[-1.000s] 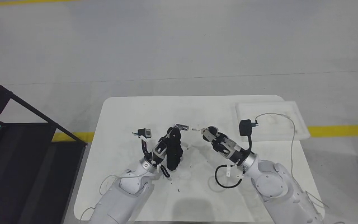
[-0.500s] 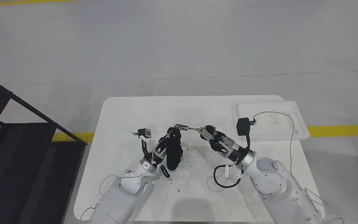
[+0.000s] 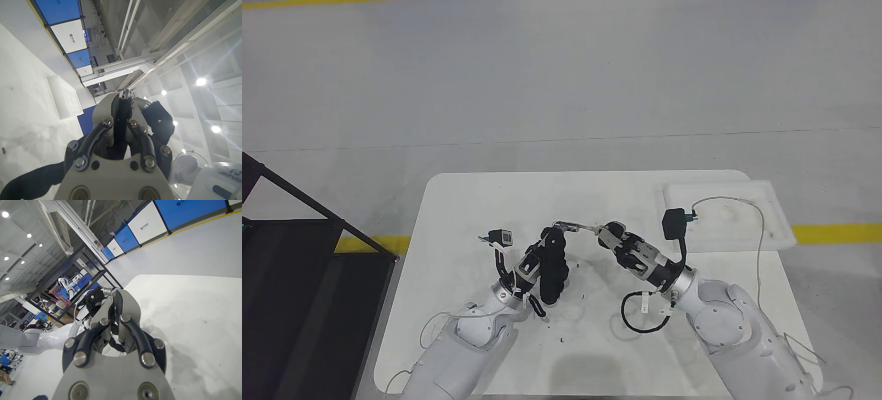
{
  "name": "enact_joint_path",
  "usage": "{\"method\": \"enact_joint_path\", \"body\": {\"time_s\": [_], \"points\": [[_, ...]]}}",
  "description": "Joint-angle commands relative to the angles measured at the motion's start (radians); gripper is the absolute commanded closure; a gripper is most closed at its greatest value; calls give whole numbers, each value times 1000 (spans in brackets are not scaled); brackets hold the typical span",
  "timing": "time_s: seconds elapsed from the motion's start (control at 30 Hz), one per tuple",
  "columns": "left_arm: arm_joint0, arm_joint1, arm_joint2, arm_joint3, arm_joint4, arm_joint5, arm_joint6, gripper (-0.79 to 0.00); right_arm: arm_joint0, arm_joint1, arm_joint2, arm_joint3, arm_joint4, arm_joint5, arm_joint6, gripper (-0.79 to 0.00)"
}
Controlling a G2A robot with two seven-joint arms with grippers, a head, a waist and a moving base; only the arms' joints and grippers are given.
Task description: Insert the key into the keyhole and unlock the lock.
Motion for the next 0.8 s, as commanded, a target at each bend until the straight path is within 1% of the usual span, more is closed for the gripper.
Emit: {"method": "enact_joint_path", "body": {"time_s": [0.0,0.37,0.77], "points": [[0,0,0,0,0,0,0,0,-1,0,1,-1,0,0,0,0],[0,0,0,0,0,0,0,0,-26,4,16,-14,-3,-11,4,0],[0,0,0,0,0,0,0,0,-18,2,8,-7,3,-2,13,0]]}}
